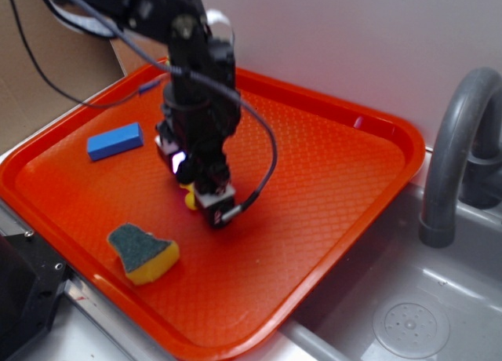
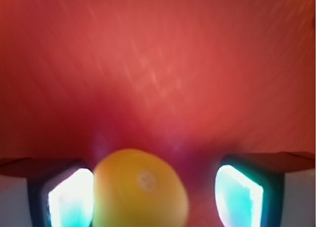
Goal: Grab the yellow duck.
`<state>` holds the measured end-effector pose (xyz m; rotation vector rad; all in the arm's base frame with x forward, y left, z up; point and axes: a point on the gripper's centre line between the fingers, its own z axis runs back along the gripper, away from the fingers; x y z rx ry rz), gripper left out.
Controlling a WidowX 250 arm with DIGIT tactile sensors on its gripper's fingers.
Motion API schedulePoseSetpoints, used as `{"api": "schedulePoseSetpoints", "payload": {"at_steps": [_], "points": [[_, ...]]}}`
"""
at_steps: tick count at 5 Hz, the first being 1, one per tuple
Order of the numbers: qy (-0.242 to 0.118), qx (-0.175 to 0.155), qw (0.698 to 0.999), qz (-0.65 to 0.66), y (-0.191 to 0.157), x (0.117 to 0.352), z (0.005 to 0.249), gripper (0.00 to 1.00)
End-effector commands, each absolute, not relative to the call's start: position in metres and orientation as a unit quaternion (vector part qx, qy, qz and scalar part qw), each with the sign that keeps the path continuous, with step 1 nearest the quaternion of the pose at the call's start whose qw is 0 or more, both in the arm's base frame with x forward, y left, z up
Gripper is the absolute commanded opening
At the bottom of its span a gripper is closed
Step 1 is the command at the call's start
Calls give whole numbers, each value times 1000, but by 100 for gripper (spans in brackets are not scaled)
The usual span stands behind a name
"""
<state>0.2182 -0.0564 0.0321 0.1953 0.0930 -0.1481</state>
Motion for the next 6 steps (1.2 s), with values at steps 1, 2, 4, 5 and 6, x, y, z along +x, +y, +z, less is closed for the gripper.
{"api": "schedulePoseSetpoints", "payload": {"at_steps": [1, 2, 4, 5, 6], "points": [[38, 83, 992, -84, -66, 205, 23, 0], [34, 83, 993, -77, -63, 210, 28, 0], [27, 83, 996, 1, -36, 228, 79, 0], [11, 12, 996, 85, -12, 229, 126, 0], [-7, -26, 989, 147, 7, 218, 174, 0]]}}
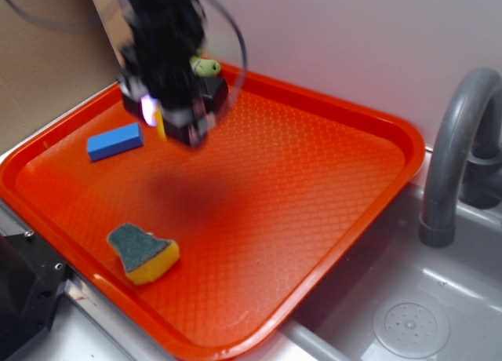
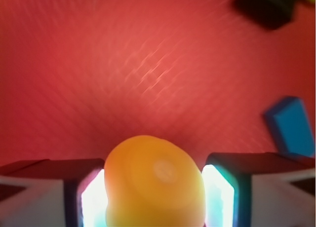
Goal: Grab the yellow duck.
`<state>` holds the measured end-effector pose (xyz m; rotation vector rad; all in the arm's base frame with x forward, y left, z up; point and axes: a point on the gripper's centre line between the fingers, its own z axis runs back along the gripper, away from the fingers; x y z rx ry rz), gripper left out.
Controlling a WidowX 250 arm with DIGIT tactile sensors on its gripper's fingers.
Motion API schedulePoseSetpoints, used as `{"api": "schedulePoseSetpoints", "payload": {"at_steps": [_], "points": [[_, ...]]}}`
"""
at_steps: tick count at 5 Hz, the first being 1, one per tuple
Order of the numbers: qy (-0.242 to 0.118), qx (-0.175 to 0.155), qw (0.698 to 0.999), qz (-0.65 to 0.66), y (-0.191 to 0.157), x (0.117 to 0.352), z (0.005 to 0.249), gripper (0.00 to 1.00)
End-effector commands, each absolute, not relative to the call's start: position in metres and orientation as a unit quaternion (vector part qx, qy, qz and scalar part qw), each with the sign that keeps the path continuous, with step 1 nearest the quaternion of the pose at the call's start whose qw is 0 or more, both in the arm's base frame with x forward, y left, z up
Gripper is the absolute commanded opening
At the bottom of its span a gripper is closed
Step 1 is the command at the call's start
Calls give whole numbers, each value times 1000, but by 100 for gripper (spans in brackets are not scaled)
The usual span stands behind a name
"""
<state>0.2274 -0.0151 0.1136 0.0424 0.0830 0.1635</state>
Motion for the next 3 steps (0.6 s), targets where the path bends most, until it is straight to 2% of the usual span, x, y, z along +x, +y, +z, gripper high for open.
{"api": "schedulePoseSetpoints", "payload": {"at_steps": [1, 2, 3], "points": [[-44, -50, 985, 159, 19, 205, 212, 0], [-63, -58, 984, 153, 14, 207, 227, 0], [-64, -47, 989, 128, 8, 217, 227, 0]]}}
